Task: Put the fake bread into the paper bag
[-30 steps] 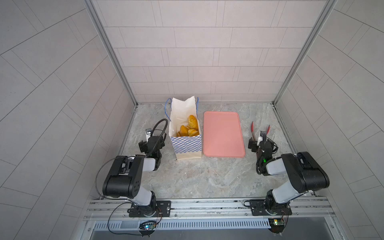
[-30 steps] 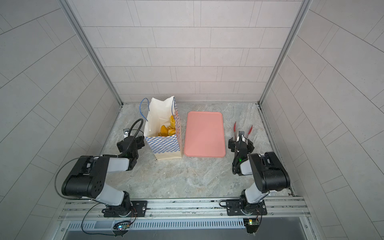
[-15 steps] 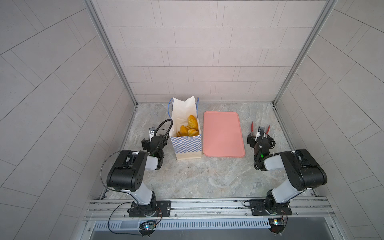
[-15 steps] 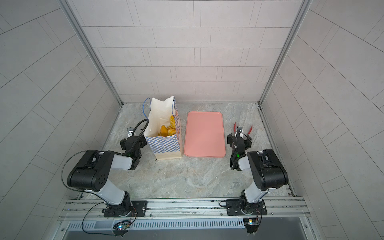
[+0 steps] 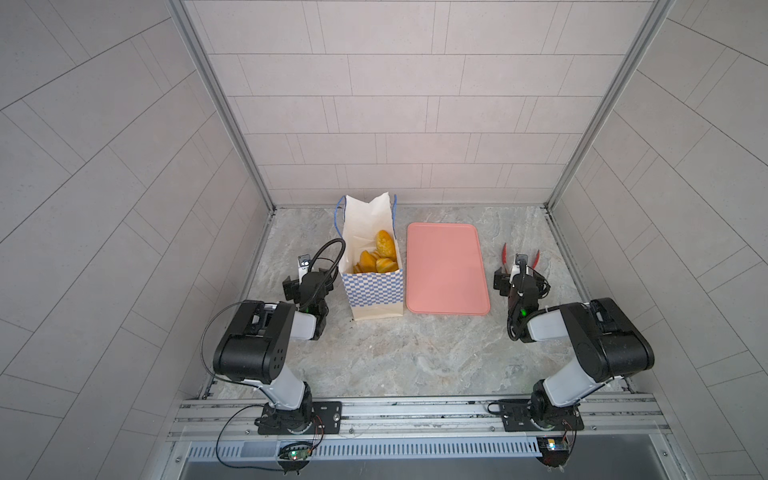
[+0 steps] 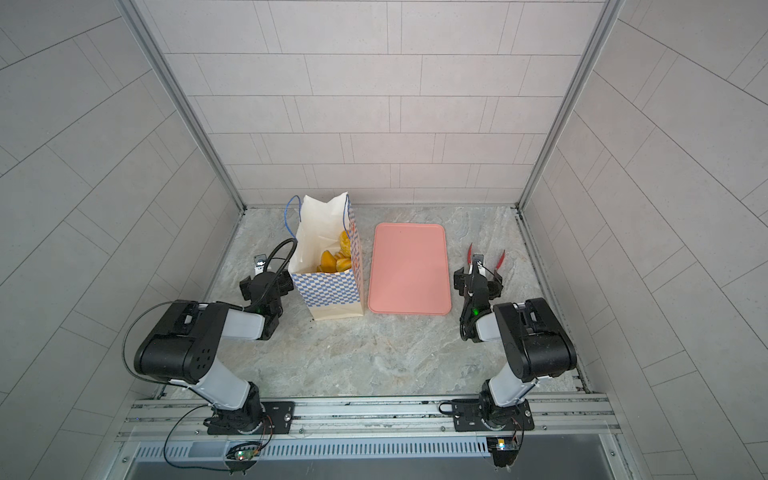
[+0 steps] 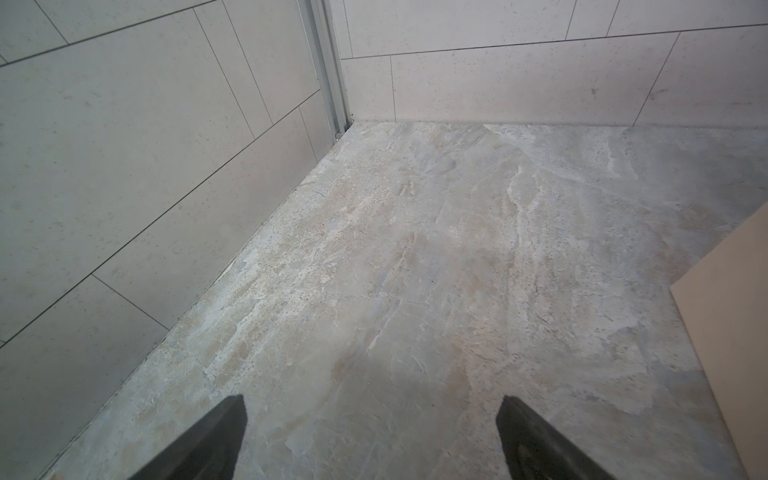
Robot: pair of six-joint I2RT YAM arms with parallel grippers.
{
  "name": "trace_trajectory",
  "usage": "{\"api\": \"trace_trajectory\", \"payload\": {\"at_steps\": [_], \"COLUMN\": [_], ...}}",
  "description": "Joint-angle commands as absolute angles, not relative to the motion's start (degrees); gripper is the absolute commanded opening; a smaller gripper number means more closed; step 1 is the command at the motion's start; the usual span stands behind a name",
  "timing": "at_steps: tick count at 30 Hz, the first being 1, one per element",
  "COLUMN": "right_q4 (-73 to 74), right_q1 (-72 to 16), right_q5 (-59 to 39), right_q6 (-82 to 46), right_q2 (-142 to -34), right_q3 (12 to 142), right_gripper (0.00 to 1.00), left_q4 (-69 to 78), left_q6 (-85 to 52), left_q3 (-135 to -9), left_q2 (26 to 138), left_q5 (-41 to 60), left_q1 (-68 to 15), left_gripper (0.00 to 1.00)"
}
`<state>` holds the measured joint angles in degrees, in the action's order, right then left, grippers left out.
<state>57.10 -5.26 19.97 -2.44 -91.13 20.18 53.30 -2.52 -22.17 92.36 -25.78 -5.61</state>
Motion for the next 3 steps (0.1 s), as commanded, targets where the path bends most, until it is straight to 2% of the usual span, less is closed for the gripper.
{"api": "trace_trajectory", "payload": {"at_steps": [1, 3], "right_q4": [56.8, 57.4], "right_q1": [-5.2, -5.2], "right_q5": [20.6, 20.4], "right_q6": [-1.7, -1.8], "right_q2": [-91.1, -90.6], "right_q3": [20.6, 20.1], "right_gripper": [0.99, 0.99], "left_q4": [54.5, 54.7], "left_q6": [-2.4, -2.4], "left_q3": [-22.7, -22.5], "left_q2": [92.1, 91.9], "left_q5": [-26.3, -26.3], "left_q1": [-5.6, -5.6], "left_gripper": [1.00, 1.00]}}
